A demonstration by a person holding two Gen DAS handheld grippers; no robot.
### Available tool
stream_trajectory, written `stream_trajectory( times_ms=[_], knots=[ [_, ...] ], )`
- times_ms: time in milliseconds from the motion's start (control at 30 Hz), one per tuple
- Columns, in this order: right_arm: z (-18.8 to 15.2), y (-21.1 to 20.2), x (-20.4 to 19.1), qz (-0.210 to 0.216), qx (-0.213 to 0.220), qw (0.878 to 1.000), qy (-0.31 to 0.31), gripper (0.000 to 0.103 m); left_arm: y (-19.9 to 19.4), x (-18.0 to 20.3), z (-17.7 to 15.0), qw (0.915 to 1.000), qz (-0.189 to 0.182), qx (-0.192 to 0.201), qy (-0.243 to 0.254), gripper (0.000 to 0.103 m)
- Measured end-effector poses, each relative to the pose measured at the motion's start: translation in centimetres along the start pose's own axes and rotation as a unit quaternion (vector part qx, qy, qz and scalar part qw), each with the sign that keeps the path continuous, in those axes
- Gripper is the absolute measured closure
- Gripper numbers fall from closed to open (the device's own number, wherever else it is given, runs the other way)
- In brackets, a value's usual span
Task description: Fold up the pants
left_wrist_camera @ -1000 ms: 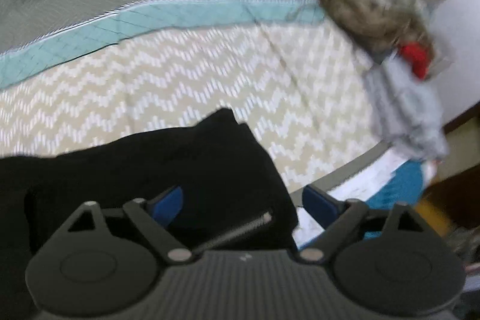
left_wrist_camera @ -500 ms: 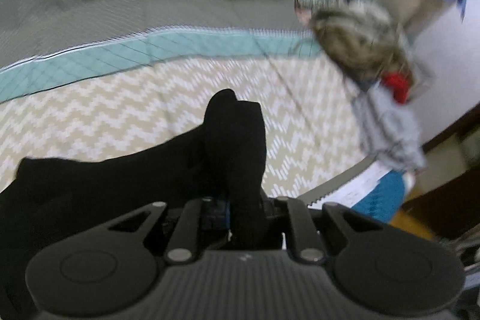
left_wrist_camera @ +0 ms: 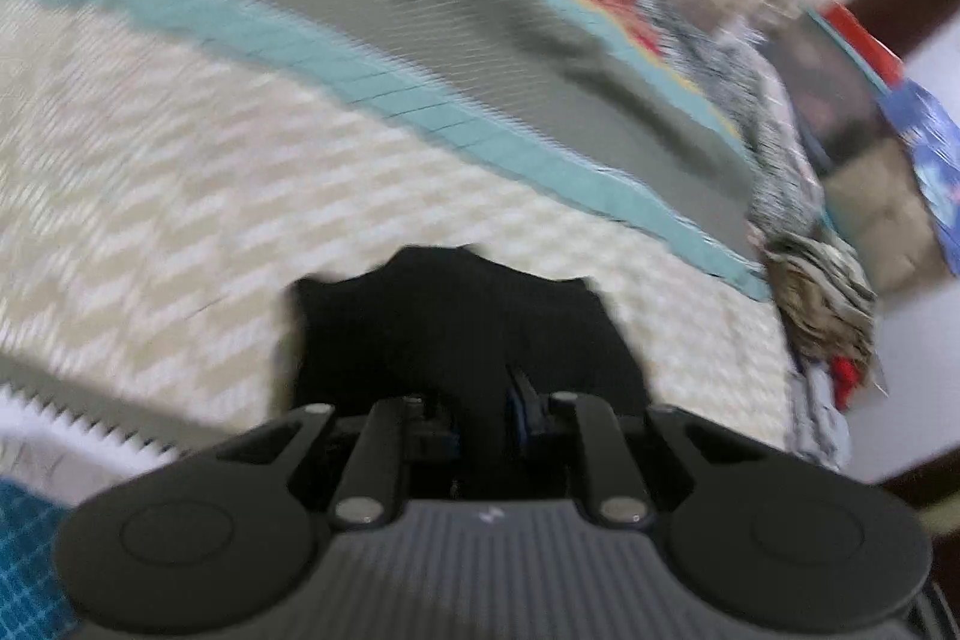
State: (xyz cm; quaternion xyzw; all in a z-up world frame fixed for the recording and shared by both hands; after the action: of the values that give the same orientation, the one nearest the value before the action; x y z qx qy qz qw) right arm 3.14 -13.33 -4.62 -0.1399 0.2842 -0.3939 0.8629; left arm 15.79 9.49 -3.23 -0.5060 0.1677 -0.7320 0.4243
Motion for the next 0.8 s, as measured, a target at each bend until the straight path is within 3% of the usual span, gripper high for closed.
stream_trajectory(
  times_ms=[67,133,167,267,400,500,600,700,767,800],
  knots=[
    [-1.4,2.7,-0.1,-0.02,-0.037,0.999,-0.024,0.086,1.7,-2.4,-1.2,0.9991,0.037,0.006,-0.018,0.069],
    [-2.8,4.4,-0.1,-0.031,-0.081,0.995,-0.041,0.085,3.4,-4.9,-2.6,0.9965,0.067,-0.015,-0.048,0.061],
    [-3.2,4.3,-0.3,-0.025,-0.092,0.995,-0.04,0.084,3.7,-5.2,-2.9,0.9968,0.058,-0.01,-0.054,0.06],
    [-1.9,0.7,-0.3,0.015,-0.065,0.997,-0.025,0.076,2.3,-4.8,-2.6,0.9972,0.03,0.01,-0.068,0.049],
    [0.4,-5.9,1.6,-0.007,0.029,1.0,0.005,0.075,-0.7,-3.8,-1.7,0.9969,0.004,0.059,-0.052,0.046],
    [1.7,-7.6,3.6,-0.043,0.069,0.996,0.034,0.075,-0.9,-3.1,-1.7,0.9965,-0.021,0.069,-0.042,0.046],
    [3.0,-6.6,5.1,-0.073,0.069,0.994,0.045,0.075,-0.2,-1.6,-2.0,0.9969,-0.035,0.066,-0.026,0.05],
    [3.3,-5.2,6.3,-0.068,0.061,0.993,0.072,0.075,0.4,-0.7,-3.0,0.9973,-0.045,0.056,-0.01,0.051],
    [2.9,-2.4,7.9,-0.062,0.025,0.992,0.103,0.076,1.1,-0.5,-3.8,0.9985,-0.033,0.043,0.003,0.052],
    [0.8,-2.4,8.4,-0.062,-0.003,0.992,0.11,0.087,1.6,-0.4,-4.2,0.9992,-0.017,0.035,0.012,0.053]
  ],
)
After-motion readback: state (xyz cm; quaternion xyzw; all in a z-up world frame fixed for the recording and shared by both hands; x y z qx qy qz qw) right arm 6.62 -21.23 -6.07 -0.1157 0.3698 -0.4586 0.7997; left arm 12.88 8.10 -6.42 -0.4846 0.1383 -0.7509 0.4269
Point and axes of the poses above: each gripper's, at about its wrist camera, not at the fingertips, and y roughly the way its jaws point, x to its right, z to its top, the point moved 3 cm from there along y, roughly the way its jaws point, and after that the axes turned 4 degrees about -z, right-handed, at the moved point
